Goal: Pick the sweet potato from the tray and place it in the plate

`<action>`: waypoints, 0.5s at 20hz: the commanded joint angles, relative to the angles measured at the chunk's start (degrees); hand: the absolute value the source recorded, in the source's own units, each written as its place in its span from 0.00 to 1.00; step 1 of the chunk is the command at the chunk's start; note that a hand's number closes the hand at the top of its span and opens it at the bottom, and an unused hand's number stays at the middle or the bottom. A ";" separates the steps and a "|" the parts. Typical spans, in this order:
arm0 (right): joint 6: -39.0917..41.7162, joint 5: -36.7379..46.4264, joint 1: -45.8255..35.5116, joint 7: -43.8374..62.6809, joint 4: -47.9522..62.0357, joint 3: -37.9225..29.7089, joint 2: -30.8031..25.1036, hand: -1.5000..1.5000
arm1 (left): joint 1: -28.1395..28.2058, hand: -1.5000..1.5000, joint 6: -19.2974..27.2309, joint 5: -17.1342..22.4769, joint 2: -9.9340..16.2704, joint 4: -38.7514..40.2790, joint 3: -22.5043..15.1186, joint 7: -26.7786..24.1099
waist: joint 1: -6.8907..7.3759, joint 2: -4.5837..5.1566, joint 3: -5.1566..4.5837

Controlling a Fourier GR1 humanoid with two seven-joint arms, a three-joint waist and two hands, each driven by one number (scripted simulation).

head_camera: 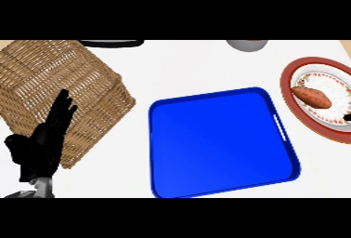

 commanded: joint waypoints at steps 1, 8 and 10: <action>4.90 0.51 0.68 -6.29 0.98 0.62 0.04 0.00 | 1.08 0.50 -0.55 -0.04 -4.38 7.03 -4.62 0.65 | -0.18 1.46 -1.30; 1.01 1.42 2.12 -7.92 2.18 1.47 -0.40 0.00 | 1.27 0.50 -1.29 -0.38 -4.11 6.18 -4.23 2.04 | 0.21 1.48 -1.22; 0.92 1.34 0.85 -7.43 2.75 1.35 -1.02 0.00 | -0.81 0.50 -2.45 0.48 -2.20 6.66 -1.82 2.69 | 0.53 1.60 -1.23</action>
